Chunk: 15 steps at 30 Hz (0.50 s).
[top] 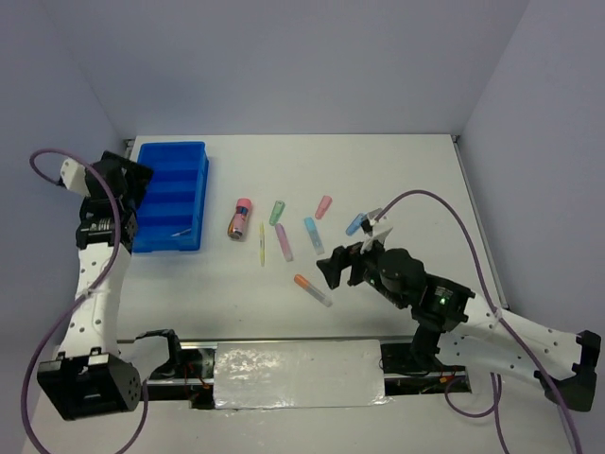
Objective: Sort the stationery into containers
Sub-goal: Place the pen in the storage box, then pick up the pen from the center of the board.
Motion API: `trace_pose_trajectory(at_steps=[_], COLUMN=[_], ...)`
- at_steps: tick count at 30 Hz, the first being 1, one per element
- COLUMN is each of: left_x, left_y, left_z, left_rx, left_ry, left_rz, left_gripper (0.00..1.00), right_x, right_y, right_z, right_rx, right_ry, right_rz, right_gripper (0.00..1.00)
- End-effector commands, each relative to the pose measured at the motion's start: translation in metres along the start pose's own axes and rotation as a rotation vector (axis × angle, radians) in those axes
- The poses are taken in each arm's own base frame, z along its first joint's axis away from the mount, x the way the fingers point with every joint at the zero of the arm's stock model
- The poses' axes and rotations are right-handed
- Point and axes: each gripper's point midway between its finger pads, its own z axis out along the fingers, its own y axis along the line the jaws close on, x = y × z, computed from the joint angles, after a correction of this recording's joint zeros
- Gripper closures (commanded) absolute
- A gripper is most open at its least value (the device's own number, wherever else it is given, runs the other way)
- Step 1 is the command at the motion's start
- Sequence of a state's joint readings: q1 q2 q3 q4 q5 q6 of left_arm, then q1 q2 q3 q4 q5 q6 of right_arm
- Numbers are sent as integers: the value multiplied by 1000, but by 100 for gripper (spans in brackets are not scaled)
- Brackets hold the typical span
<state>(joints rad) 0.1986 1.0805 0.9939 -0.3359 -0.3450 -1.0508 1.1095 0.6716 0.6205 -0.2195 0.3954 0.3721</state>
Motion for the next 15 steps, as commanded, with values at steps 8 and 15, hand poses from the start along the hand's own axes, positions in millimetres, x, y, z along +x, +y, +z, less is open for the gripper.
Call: trace_pose_trajectory(at_steps=[8, 15], left_x=[165, 270], left_y=[-44, -3], left_z=[-105, -101], left_rx=[268, 182], left_ry=[379, 559], left_rz=[627, 836], left_gripper=[3, 15], right_x=[-9, -5], right_y=[-86, -106], right_z=[22, 17], right_rx=[342, 408], right_ry=[177, 273], right_rz=[139, 166], right_gripper=[0, 0])
